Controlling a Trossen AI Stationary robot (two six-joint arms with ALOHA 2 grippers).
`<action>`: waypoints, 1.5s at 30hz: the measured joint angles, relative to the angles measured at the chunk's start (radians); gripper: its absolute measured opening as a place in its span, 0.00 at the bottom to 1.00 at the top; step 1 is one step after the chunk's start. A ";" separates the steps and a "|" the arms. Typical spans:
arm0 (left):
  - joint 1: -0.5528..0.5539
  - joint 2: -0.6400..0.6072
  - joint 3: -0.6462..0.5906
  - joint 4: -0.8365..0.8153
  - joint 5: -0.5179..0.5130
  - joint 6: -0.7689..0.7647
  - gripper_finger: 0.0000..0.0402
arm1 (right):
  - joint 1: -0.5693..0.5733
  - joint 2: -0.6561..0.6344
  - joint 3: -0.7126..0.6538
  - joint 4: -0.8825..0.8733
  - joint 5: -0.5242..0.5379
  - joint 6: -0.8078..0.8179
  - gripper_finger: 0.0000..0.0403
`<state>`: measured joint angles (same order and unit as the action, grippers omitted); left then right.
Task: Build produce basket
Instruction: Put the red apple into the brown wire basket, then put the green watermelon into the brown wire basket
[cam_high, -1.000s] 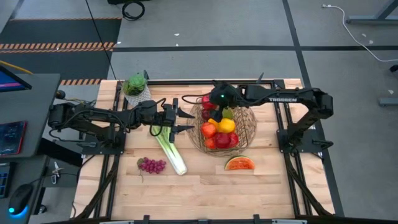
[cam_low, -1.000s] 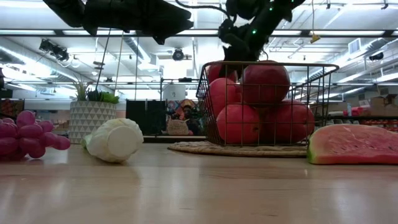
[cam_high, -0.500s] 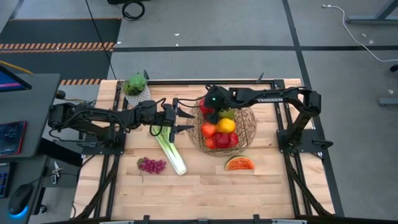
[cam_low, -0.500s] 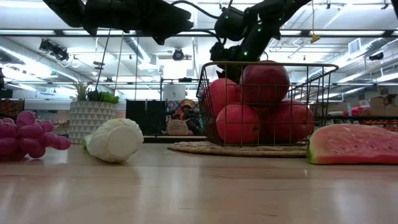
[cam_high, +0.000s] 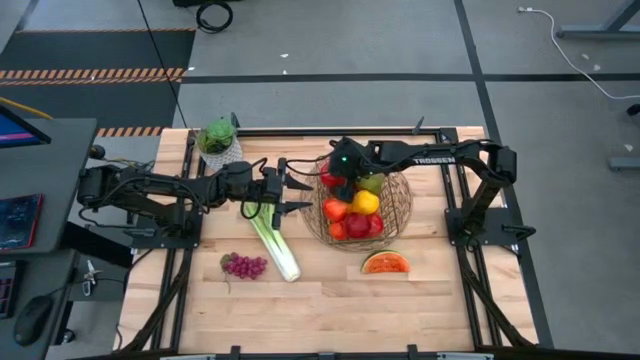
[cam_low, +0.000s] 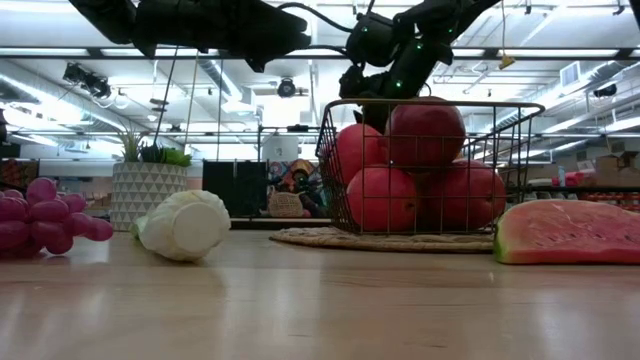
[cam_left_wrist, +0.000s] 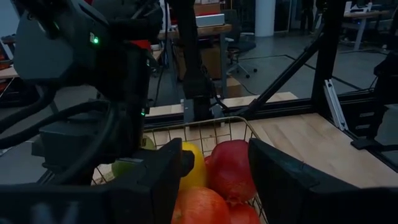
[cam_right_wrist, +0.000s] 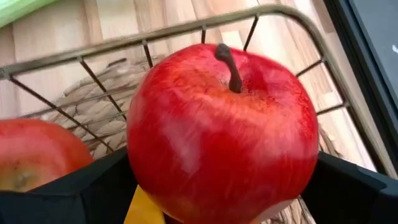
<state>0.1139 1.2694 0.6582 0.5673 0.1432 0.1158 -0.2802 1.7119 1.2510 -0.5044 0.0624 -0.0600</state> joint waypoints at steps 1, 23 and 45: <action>0.000 0.000 0.000 -0.002 0.000 0.000 0.47 | 0.000 0.000 0.000 -0.011 -0.001 -0.003 0.98; 0.000 0.000 0.000 -0.016 0.000 -0.020 0.47 | -0.044 -0.005 0.429 -0.661 -0.053 0.079 0.98; 0.000 0.000 0.000 -0.013 0.000 -0.066 0.48 | 0.344 -0.595 -0.127 -0.454 -0.028 0.668 0.99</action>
<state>0.1139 1.2694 0.6586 0.5548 0.1436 0.0499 0.0642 1.1168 1.1242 -0.9586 0.0340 0.6084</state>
